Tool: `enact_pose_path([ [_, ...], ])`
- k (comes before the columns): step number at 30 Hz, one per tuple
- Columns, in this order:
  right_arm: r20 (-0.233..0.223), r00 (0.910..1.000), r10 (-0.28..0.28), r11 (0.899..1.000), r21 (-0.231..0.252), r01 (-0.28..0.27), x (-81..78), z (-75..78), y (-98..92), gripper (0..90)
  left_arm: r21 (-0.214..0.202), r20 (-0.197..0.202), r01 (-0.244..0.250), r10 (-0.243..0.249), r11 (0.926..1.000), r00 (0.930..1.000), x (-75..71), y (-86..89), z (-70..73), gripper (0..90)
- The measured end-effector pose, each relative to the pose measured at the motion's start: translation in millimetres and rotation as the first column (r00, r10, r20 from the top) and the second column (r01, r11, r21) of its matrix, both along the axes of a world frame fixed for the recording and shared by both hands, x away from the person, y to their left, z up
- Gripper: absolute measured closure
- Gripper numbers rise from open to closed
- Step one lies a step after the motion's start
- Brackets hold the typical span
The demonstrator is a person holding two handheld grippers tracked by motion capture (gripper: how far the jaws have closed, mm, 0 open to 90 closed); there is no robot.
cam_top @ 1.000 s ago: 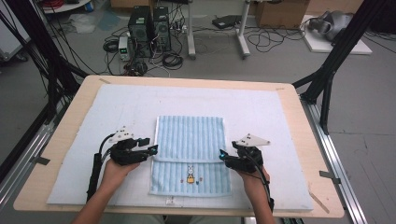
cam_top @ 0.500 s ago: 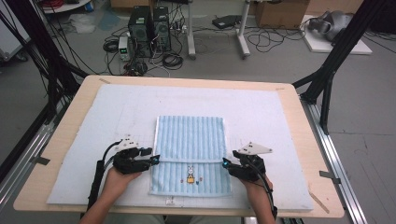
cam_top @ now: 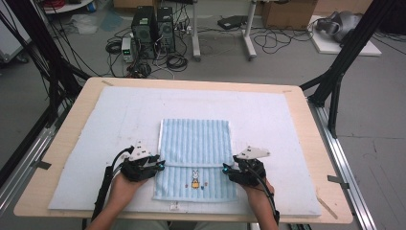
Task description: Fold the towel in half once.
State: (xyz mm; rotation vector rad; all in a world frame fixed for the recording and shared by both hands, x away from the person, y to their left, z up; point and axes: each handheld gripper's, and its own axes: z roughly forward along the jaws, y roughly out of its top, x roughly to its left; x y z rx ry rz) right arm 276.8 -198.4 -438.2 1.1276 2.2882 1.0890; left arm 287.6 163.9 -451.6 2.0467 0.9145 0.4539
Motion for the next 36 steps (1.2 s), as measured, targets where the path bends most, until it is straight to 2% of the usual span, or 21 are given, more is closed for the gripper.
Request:
enact_pose_path([
  [3, -0.002, 1.0000, -0.002, 1.000, -0.002, 0.002, -0.7, 0.1, -0.7, 48.8, 0.005, 0.009, -0.003, 0.003, 1.0000, 1.0000, -0.8, 0.1, 0.3, 77.8],
  [5, -0.006, 1.0000, -0.005, 1.000, 0.001, 0.005, -1.2, 0.4, -1.2, 48.8, 0.005, 0.009, 0.001, -0.002, 1.0000, 1.0000, -0.9, 0.5, 0.7, 78.9],
  [7, -0.004, 1.0000, -0.007, 1.000, 0.003, 0.007, -1.4, 0.7, -1.3, 48.8, -0.021, 0.005, 0.005, -0.005, 0.9998, 1.0000, -0.8, 2.4, 1.0, 79.1],
  [9, -0.001, 1.0000, -0.008, 1.000, 0.003, 0.008, -1.5, 1.3, -1.9, 48.8, -0.065, 0.010, 0.004, -0.004, 0.9979, 0.9999, -1.0, 5.8, 1.6, 79.1],
  [12, 0.003, 0.9998, -0.019, 1.000, 0.010, 0.019, -1.9, 2.6, -3.5, 49.3, -0.140, 0.009, 0.006, -0.005, 0.9902, 0.9999, -2.0, 11.0, 3.9, 78.9],
  [16, -0.011, 0.9998, -0.014, 1.000, 0.010, 0.014, -0.7, 1.5, -3.6, 51.9, -0.159, 0.015, 0.015, -0.013, 0.9872, 0.9998, -3.0, 12.5, 5.9, 79.0],
  [19, -0.029, 0.9996, 0.007, 1.000, -0.028, -0.008, 1.9, -2.2, 0.7, 58.9, -0.181, 0.012, 0.016, -0.015, 0.9833, 0.9998, -4.0, 13.0, 6.9, 79.6],
  [21, -0.043, 0.9991, 0.005, 0.999, -0.035, -0.006, 4.4, -3.3, 0.1, 70.6, -0.192, 0.016, 0.020, -0.017, 0.9812, 0.9997, -5.1, 13.5, 8.5, 80.2],
  [24, -0.013, 0.9999, 0.004, 0.999, -0.040, -0.005, 3.3, -0.1, -0.5, 80.8, -0.196, 0.019, 0.023, -0.020, 0.9803, 0.9996, -6.6, 15.1, 10.8, 80.4],
  [30, 0.007, 0.9998, 0.017, 0.999, -0.044, -0.017, -2.5, 2.8, 0.1, 82.1, -0.229, 0.018, 0.041, -0.038, 0.9726, 0.9991, -11.0, 19.5, 15.0, 80.6],
  [33, 0.025, 0.9994, 0.024, 0.999, -0.039, -0.023, -8.6, 8.1, -1.5, 82.1, -0.247, 0.015, 0.056, -0.054, 0.9674, 0.9984, -15.2, 21.2, 17.5, 80.6],
  [35, 0.032, 0.9991, 0.028, 0.999, -0.035, -0.027, -14.5, 11.6, -3.4, 82.2, -0.244, 0.017, 0.068, -0.066, 0.9675, 0.9977, -19.3, 22.6, 18.4, 80.6],
  [36, 0.035, 0.9988, 0.034, 0.999, -0.033, -0.033, -17.5, 12.9, -4.5, 82.3, -0.251, 0.012, 0.074, -0.073, 0.9653, 0.9972, -21.5, 23.0, 18.3, 80.5],
])
